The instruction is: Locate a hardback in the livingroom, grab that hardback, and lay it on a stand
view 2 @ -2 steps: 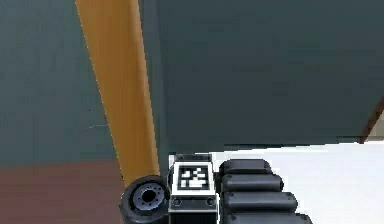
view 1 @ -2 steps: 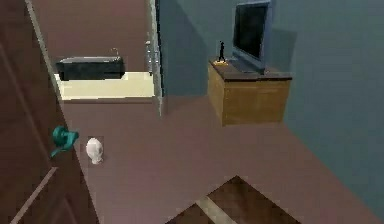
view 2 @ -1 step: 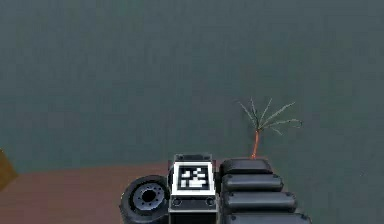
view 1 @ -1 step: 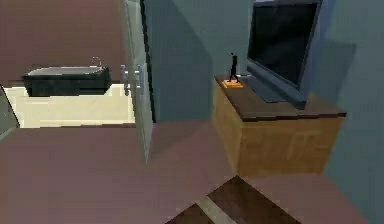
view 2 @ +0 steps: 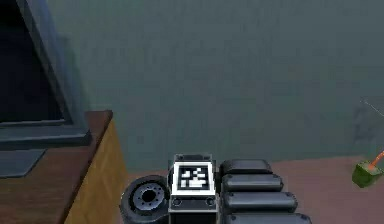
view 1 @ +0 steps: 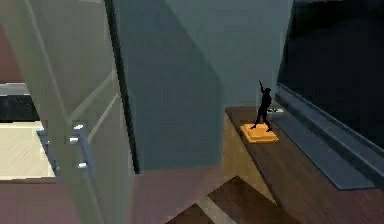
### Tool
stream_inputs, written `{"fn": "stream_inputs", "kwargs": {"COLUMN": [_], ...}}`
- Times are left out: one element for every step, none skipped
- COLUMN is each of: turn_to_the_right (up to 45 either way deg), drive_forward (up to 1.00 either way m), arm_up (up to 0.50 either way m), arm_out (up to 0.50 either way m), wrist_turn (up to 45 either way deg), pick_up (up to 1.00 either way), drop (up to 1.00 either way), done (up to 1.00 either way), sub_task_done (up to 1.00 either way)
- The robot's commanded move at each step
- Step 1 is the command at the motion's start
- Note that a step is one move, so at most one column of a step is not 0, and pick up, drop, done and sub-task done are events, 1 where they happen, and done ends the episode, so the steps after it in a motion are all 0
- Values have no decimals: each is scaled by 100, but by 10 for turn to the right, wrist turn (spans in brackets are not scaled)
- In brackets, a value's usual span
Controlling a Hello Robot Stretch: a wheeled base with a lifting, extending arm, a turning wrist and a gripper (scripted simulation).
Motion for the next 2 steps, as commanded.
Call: {"fn": "stream_inputs", "kwargs": {"turn_to_the_right": [0, 450], "drive_forward": [100, 0], "arm_up": [0, 0], "arm_out": [0, 0], "wrist_turn": [0, 0], "pick_up": [0, 0], "drop": [0, 0], "done": [0, 0], "sub_task_done": [0, 0]}}
